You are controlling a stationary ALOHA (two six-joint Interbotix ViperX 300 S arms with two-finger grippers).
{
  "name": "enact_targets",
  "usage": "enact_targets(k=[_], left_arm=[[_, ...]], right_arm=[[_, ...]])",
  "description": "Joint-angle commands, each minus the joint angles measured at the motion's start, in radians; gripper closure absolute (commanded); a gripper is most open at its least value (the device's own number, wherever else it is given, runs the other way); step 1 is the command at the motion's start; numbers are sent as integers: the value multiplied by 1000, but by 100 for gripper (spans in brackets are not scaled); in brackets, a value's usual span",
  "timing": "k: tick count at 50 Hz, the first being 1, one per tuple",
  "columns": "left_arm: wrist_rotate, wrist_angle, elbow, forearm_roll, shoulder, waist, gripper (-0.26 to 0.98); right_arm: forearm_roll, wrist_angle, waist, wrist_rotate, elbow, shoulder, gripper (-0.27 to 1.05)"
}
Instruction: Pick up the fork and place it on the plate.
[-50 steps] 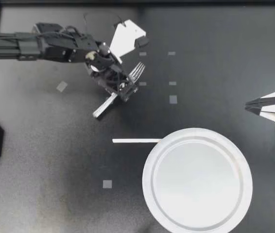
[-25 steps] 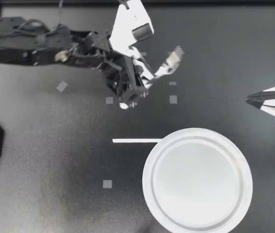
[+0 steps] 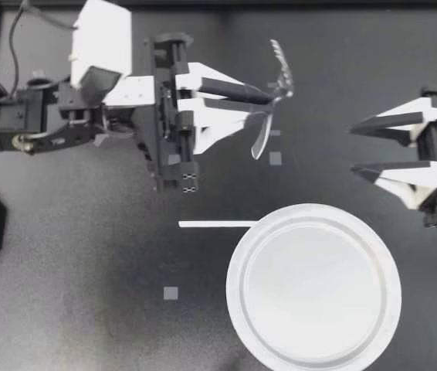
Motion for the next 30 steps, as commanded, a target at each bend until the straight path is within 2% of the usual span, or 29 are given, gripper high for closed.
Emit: enact_targets(k=[1, 8, 14, 30], left_arm=[[2, -114, 25, 3, -23, -3, 69], [2, -227, 52, 6, -12, -15, 69], [2, -253, 46, 9, 2, -32, 69], [-18, -267, 41, 11, 25, -58, 69]], right_arm=[[-2, -83, 28, 3, -49, 75, 18], [-2, -176, 37, 25, -84, 202, 18], [-3, -225, 35, 57, -118, 290, 18], [-5, -219, 34, 63, -133, 299, 18]])
